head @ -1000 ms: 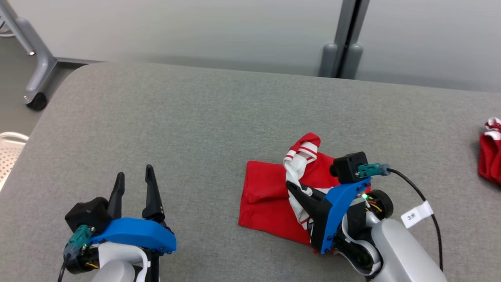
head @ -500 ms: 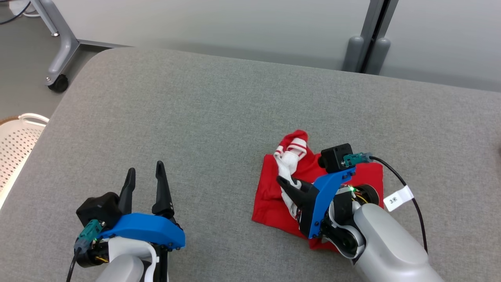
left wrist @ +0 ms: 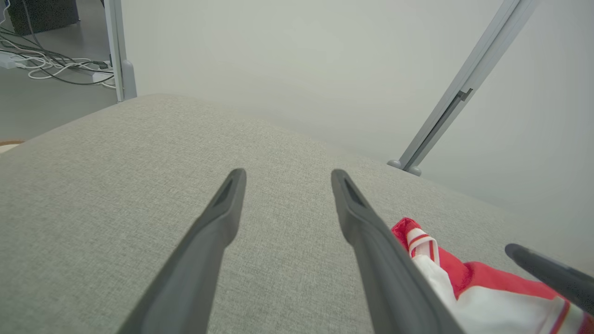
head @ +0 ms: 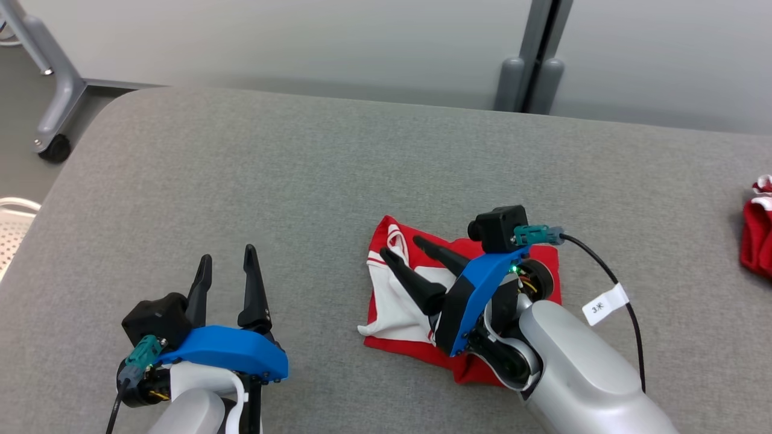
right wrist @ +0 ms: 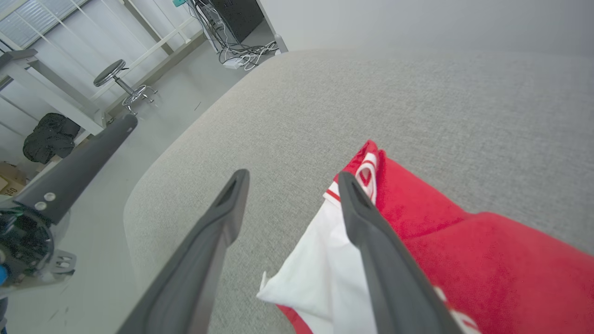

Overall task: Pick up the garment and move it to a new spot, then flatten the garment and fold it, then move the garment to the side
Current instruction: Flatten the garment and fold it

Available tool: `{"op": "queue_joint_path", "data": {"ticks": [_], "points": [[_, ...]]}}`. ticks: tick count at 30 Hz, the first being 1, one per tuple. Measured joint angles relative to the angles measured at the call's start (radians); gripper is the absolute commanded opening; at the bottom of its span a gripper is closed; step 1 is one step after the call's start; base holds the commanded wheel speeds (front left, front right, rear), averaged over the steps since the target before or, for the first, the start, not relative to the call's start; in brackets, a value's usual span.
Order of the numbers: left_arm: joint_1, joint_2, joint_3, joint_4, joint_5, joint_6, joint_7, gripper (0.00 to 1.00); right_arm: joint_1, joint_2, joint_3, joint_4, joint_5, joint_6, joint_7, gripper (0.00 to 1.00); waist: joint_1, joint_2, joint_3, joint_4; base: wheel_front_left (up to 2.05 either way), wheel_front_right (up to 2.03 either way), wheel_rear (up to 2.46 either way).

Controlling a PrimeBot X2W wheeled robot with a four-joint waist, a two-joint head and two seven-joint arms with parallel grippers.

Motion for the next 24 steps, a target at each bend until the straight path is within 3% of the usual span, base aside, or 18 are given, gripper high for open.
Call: {"op": "queue_joint_path", "data": {"ticks": [4, 11, 12, 13, 14, 15, 17, 18, 24], "points": [[-0.001, 0.002, -0.008, -0.008, 0.003, 0.003, 0.0, 1.0, -0.002, 0.002, -0.042, -0.031, -0.023, 0.0, -0.056, 1.0, 0.0, -0.0001, -0.007, -0.029, 0.0, 0.0, 0.0], [-0.001, 0.006, -0.014, -0.023, 0.01, 0.012, 0.003, 1.0, 0.002, -0.001, -0.2, -0.026, -0.211, 0.0, -0.142, 1.0, -0.0001, -0.0001, -0.019, -0.073, 0.0, 0.0, 0.0], [-0.001, 0.007, -0.014, -0.025, 0.01, 0.012, 0.004, 1.0, 0.011, -0.005, -0.217, -0.024, -0.236, 0.0, -0.142, 0.87, -0.0001, -0.0001, -0.019, -0.076, 0.0, 0.0, 0.0], [-0.001, 0.008, -0.014, -0.027, 0.01, 0.012, 0.007, 1.0, 0.024, -0.008, -0.232, -0.022, -0.259, 0.0, -0.141, 0.87, -0.0001, -0.0001, -0.019, -0.078, 0.0, 0.0, 0.0], [-0.001, 0.01, -0.013, -0.029, 0.009, 0.013, 0.009, 1.0, 0.04, -0.012, -0.246, -0.019, -0.277, 0.0, -0.138, 0.43, -0.0001, -0.0001, -0.017, -0.079, 0.0, 0.0, 0.0], [-0.001, 0.013, -0.01, -0.031, 0.009, 0.016, 0.009, 1.0, 0.057, -0.017, -0.258, -0.016, -0.297, 0.0, -0.135, 0.43, 0.0, 0.0, -0.015, -0.079, 0.0, 0.0, 0.0], [-0.001, 0.02, 0.0, -0.037, 0.009, 0.021, 0.009, 1.0, 0.093, -0.024, -0.281, -0.008, -0.324, 0.0, -0.131, 0.23, 0.0, 0.0, -0.01, -0.076, 0.0, 0.0, 0.0], [-0.001, 0.022, 0.007, -0.041, 0.009, 0.023, 0.008, 1.0, 0.11, -0.026, -0.288, -0.005, -0.336, 0.0, -0.129, 0.03, 0.0, 0.0, -0.007, -0.073, 0.0, 0.0, 0.0], [0.001, 0.043, 0.032, -0.064, 0.005, 0.038, 0.0, 1.0, 0.19, -0.027, -0.318, 0.012, -0.37, 0.0, -0.142, 0.0, 0.0, -0.0001, 0.007, -0.045, 0.0, 0.0, 0.0]]}}
